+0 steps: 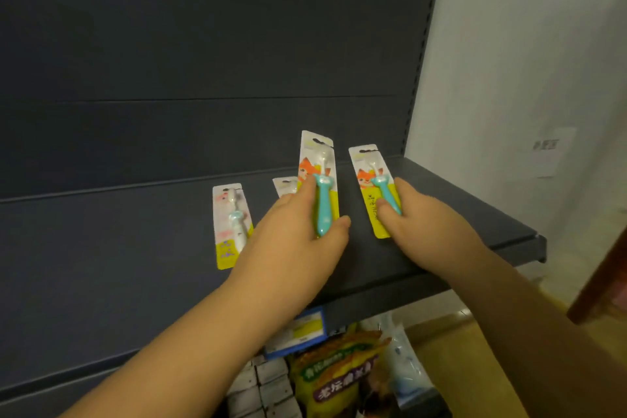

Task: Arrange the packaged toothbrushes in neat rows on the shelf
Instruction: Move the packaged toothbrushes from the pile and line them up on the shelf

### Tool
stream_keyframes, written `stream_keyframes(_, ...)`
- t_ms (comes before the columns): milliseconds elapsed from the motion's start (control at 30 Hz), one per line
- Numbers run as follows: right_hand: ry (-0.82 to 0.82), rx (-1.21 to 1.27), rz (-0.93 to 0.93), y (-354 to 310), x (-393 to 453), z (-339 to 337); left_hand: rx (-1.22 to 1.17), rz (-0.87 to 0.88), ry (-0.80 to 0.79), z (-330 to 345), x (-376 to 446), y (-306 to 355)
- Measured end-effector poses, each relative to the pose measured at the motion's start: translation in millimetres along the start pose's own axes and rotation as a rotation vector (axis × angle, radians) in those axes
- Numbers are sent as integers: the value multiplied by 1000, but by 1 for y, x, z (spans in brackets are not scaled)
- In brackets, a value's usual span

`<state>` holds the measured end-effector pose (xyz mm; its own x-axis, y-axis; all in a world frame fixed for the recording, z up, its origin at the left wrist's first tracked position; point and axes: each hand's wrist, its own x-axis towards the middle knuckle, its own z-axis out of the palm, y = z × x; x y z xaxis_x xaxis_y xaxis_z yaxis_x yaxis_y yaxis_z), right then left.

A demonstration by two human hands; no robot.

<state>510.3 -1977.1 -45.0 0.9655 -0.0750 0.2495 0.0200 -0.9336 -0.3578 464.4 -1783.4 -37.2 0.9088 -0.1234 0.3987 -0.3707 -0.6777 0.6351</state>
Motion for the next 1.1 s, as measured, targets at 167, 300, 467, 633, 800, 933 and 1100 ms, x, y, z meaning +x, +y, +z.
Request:
stream_keyframes(167, -66, -247, -25, 32, 56, 4, 386, -95, -105, 39, 56, 18)
stream_keyframes(300, -85, -298, -58, 49, 80, 16, 556, -135, -194, 68, 84, 22)
stream_keyframes(467, -21, -280, -133, 57, 87, 24, 559, -191, -227, 83, 105, 27)
stream_keyframes(633, 8, -190, -187, 61, 88, 28, 600, -155, -267, 90, 107, 29)
stream_keyframes(800, -8, -147, -204, 63, 90, 28, 770, -110, -213, 90, 106, 25)
stream_keyframes(933, -30, -94, -213, 65, 91, 26, 864, -91, -211, 92, 105, 22)
stream_keyframes(1100, -34, -89, -219, 66, 92, 26, 762, -26, -209, 92, 105, 16)
